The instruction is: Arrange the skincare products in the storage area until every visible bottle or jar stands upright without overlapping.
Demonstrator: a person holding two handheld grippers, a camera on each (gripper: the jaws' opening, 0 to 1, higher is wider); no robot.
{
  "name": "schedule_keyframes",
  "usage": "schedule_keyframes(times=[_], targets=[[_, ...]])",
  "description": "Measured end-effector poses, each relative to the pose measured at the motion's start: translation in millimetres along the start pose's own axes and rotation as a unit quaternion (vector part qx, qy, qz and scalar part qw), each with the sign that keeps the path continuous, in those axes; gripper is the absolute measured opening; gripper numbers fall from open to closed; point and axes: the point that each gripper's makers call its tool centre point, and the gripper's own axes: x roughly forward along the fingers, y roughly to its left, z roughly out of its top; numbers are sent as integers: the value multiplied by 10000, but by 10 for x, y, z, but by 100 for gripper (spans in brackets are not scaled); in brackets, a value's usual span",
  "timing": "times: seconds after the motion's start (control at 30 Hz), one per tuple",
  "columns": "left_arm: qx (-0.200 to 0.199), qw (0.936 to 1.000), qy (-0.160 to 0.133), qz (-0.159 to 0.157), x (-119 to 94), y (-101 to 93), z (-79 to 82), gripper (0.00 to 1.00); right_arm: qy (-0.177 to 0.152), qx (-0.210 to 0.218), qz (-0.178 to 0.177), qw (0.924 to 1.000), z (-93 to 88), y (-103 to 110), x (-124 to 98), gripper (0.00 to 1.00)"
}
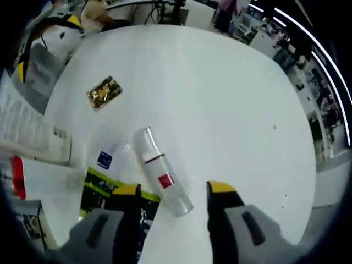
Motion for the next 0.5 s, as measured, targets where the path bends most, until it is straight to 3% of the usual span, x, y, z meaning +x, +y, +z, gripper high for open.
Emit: schedule_keyframes(times=[0.33,0.5], targets=[[-124,9999,49,4,3,13,-35,97,96,-103,586,9982,-20,125,213,32],[-136,9999,89,-21,16,12,-44,96,215,-201,885,9956,-33,206,264,28]])
